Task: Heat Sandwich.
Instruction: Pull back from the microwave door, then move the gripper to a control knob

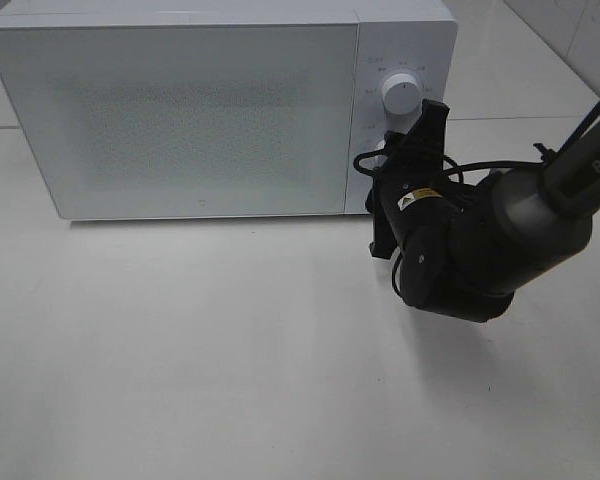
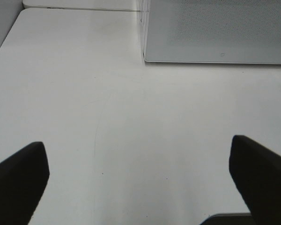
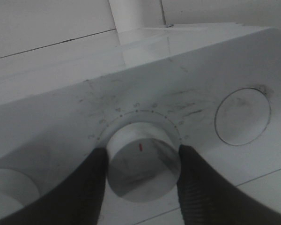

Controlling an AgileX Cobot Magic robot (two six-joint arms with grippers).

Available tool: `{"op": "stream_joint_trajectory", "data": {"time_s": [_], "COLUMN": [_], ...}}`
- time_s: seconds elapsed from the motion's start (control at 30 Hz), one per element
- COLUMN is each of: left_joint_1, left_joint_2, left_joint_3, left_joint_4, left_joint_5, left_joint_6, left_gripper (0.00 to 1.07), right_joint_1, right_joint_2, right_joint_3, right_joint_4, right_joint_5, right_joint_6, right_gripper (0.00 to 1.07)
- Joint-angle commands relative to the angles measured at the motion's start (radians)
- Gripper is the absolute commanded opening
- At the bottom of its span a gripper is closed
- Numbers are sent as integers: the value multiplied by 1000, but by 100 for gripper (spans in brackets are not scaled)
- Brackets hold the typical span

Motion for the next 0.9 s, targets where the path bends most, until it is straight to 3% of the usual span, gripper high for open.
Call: {"op": "stream_joint_trajectory", "data": {"time_s": [0.03, 0.53, 0.9], "left_joint_1": [6, 6, 6], "left_joint_2": [-16, -16, -16], "left_joint_3": [4, 4, 4], "left_joint_4": [-2, -2, -2], "left_joint_5": [-12, -12, -12], "left_joint_6": [0, 0, 0], "left_gripper": [98, 98, 98], "right_joint_1": [0, 0, 0], "right_joint_2": [-19, -20, -45], "right_joint_3": [-21, -21, -5], "right_joint_4": [-47, -49, -43], "right_joint_5": [-103, -103, -115], "right_joint_6": [-11, -102, -240], "right_gripper": [17, 27, 62]}}
